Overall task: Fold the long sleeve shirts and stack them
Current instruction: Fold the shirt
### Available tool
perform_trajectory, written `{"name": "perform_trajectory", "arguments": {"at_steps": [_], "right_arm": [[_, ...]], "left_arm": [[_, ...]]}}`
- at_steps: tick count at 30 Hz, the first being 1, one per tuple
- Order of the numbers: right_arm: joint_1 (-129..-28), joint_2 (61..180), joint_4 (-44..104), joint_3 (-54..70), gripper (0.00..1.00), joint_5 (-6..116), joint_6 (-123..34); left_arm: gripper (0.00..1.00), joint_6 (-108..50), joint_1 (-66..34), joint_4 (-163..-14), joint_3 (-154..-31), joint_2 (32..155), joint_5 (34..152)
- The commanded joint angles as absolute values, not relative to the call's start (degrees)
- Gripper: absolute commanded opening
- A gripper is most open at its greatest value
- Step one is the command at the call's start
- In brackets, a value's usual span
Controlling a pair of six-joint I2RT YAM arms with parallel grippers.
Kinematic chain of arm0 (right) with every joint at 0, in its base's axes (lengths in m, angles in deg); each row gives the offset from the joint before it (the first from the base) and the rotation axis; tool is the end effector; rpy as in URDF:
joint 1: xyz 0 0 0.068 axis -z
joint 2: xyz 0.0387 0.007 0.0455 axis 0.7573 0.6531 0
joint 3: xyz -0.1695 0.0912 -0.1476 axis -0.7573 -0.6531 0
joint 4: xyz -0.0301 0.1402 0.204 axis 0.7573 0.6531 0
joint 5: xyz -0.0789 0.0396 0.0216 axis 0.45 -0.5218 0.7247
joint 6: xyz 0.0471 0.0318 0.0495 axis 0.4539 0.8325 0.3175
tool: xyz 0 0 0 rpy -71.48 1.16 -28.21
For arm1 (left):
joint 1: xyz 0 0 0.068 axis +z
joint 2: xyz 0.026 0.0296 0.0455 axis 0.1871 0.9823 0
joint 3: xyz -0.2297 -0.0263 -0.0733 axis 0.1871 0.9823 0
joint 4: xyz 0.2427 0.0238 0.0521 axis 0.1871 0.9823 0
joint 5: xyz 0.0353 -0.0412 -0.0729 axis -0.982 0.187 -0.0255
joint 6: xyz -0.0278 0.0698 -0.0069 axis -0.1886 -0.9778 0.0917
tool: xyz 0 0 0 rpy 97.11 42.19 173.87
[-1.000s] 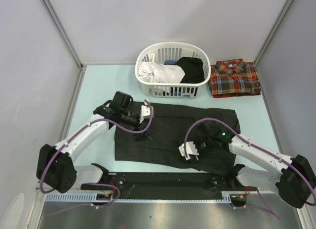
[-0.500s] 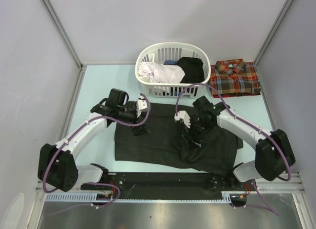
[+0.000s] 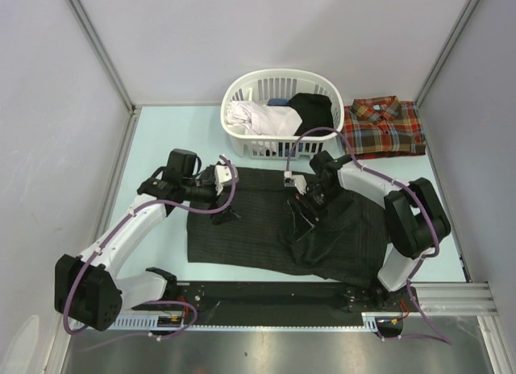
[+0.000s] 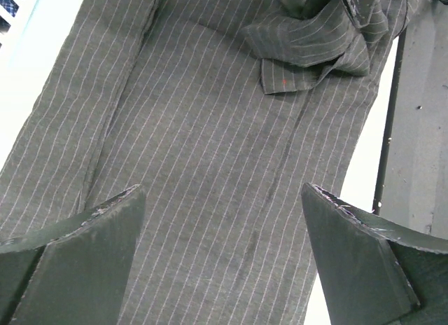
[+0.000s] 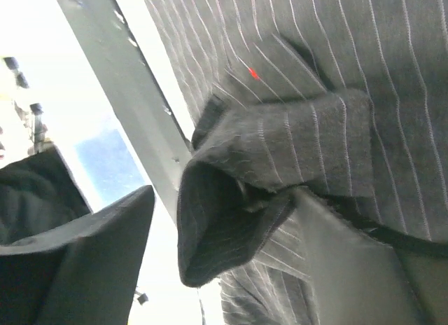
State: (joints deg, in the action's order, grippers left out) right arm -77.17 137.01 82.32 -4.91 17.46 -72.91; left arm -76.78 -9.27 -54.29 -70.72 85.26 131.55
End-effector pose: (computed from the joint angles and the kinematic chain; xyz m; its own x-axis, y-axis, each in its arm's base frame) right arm 0.2265 0.1711 0.1423 -0.6874 -0.6619 -0.2991 -0.6579 0.3928 0.6426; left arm 0.2149 -0.1278 0.2307 -0.1713 0.4890 -0.8553 0.9698 0.2366 -0.0589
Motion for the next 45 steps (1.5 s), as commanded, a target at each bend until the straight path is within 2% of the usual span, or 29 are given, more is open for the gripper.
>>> {"name": "perform_trajectory", "arguments": {"at_steps": [1, 4, 7, 8, 10, 11, 12, 13, 17, 20, 24, 27, 33, 38, 42, 45], "right_arm": [[-77.2, 139.7, 83.8, 0.8, 0.91, 11.8, -65.8], [-79.1, 141.2, 83.2, 2.4, 0.93, 13.9, -63.0], [-81.5, 141.6, 81.0, 2.0, 0.81, 19.3, -61.5], [-81.6, 141.8, 80.8, 2.1, 0.64, 20.0, -61.4], [-81.8, 141.6, 80.9, 2.6, 0.4, 22.3, -61.7], [-81.8, 141.2, 81.3, 2.9, 0.24, 22.7, -63.3], [-81.2, 139.7, 81.4, 3.1, 0.17, 22.1, -64.9], [-80.6, 138.2, 81.4, 3.2, 0.01, 20.8, -66.3], [-78.8, 128.0, 78.7, 3.0, 0.0, 13.0, -80.3], [-79.5, 119.0, 72.3, 1.6, 0.0, 10.7, -88.3], [-82.2, 114.4, 73.2, 2.8, 0.0, 10.3, -100.9], [-84.6, 113.0, 78.9, 4.7, 0.0, 11.8, -110.9], [-92.3, 108.2, 85.7, 2.3, 0.0, 19.0, -129.2], [-96.9, 104.8, 84.8, -1.1, 0.0, 25.3, -133.3], [-98.6, 102.9, 86.1, -1.7, 0.0, 27.3, -137.3], [-99.5, 102.0, 88.5, -2.0, 0.0, 28.1, -141.2]], "left_arm": [[0.97, -75.8, -8.6, -54.4, -69.9, 82.9, 131.6], [0.97, -75.2, -8.4, -54.7, -69.9, 82.8, 130.7], [0.98, -73.1, -7.7, -55.7, -70.3, 83.0, 128.9], [0.98, -72.3, -7.3, -55.8, -70.4, 83.1, 128.6], [0.98, -71.8, -6.3, -56.1, -70.8, 82.9, 128.2], [0.98, -71.6, -6.0, -56.1, -71.0, 82.8, 128.4], [0.99, -71.8, -5.7, -55.8, -71.2, 82.6, 130.4], [0.99, -73.1, -5.7, -55.2, -71.3, 82.1, 131.8], [0.98, -74.3, -6.4, -54.3, -71.0, 81.9, 142.3], [0.97, -76.6, -11.6, -55.8, -71.0, 83.0, 144.8], [0.98, -66.7, -16.1, -74.3, -65.9, 80.9, 142.7], [0.99, -58.2, -17.7, -88.7, -62.8, 79.5, 140.3], [0.99, -57.4, -25.9, -96.1, -58.5, 78.9, 137.0], [0.99, -54.1, -31.4, -102.1, -57.5, 82.7, 136.4], [1.0, -50.2, -32.1, -106.9, -56.5, 85.3, 136.2], [1.0, -52.9, -32.5, -108.8, -56.3, 85.6, 136.8]]}}
